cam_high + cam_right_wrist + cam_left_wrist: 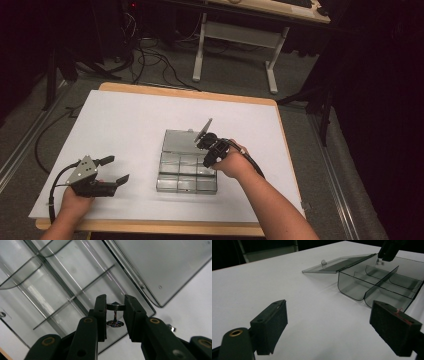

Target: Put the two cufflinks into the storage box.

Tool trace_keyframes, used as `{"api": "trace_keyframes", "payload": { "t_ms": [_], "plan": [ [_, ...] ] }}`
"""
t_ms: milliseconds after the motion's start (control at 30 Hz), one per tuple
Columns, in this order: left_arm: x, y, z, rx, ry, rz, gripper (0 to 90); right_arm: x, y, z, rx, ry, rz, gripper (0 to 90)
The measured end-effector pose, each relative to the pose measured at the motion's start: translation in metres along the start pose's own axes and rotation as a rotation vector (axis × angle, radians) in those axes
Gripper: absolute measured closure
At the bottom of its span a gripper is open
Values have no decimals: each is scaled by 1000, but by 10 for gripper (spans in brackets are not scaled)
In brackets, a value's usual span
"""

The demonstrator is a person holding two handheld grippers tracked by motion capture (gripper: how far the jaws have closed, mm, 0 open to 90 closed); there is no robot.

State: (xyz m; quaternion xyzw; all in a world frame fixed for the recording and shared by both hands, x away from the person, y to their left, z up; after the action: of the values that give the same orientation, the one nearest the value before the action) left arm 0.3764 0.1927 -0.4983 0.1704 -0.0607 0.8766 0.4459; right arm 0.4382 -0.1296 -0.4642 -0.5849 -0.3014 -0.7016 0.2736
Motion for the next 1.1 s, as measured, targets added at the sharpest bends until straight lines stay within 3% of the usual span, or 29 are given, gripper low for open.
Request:
{"api": "trace_keyframes", "payload": {
  "t_ms": [667, 767, 1100],
  "plan": [
    [0, 0, 0, 3, 1, 1, 153, -28, -1, 2, 0, -56, -21, 739],
    [0, 0, 0, 3, -1, -1, 153, -30, 2, 3, 20, -53, -20, 739],
    [-1, 0, 0, 0, -3, -2, 153, -34, 2, -1, -11, -47, -5, 731]
  ]
}}
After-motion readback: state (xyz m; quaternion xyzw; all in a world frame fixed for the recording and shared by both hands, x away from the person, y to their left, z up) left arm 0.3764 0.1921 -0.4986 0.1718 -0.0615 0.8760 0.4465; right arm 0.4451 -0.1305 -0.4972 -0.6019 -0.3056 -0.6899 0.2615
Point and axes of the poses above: each handheld gripper's, and its own axes: x roughly backward along the jaws, z roughly out of its top, y roughly to its right, the point moved 6 cm from there along -x, roughly forward along the jaws, and after that the axes turned 5 degrees about -z, right-handed, at the moved point
